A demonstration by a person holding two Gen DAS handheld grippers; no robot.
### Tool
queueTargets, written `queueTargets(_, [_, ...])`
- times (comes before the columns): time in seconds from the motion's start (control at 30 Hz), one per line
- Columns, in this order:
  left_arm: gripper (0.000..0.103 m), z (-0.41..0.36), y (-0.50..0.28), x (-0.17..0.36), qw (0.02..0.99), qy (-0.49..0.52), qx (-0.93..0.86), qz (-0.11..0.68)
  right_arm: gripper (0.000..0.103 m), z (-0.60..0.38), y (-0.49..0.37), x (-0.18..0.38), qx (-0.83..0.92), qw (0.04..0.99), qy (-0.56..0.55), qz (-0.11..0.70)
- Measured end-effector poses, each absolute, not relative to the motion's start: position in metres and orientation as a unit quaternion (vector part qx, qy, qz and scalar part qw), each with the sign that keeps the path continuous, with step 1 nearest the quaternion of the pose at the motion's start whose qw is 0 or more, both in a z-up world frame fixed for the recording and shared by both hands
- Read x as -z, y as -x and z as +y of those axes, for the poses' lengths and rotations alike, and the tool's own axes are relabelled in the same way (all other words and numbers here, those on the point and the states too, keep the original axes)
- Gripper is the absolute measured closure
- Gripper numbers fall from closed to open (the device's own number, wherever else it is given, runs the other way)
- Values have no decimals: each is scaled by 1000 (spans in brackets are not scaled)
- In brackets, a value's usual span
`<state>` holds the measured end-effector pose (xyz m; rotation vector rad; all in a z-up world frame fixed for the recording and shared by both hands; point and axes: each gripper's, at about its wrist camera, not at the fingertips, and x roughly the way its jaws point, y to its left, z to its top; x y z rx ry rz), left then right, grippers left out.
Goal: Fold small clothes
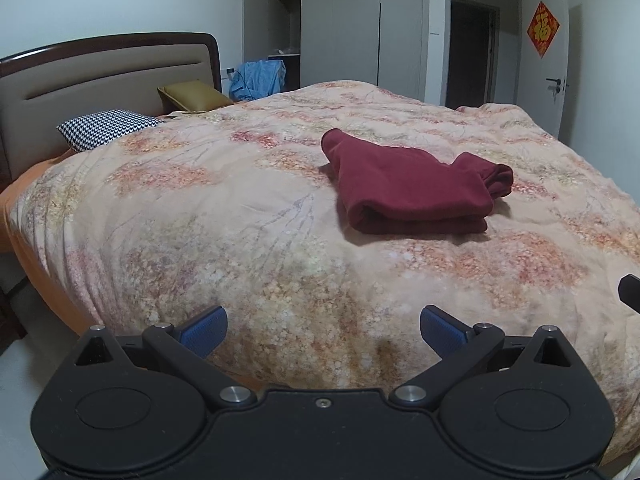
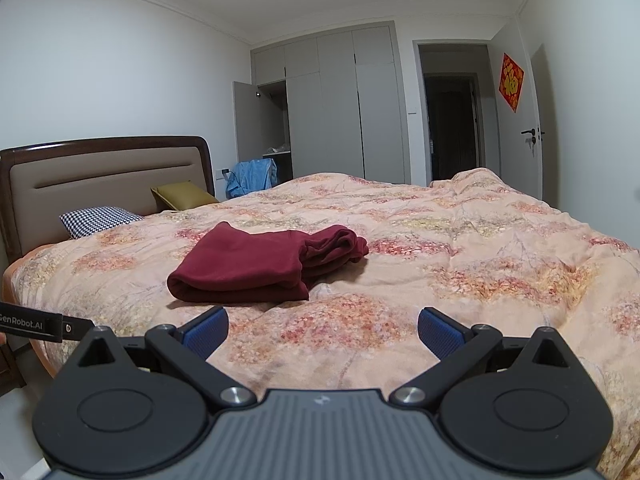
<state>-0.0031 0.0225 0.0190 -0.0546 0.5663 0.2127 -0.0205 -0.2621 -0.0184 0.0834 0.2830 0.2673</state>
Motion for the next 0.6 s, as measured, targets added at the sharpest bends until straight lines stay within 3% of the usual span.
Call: queueTargets(0.6, [1,25,-30,-15,943,29,-110,312,0,-265,-5,30,-130,974,-46,178])
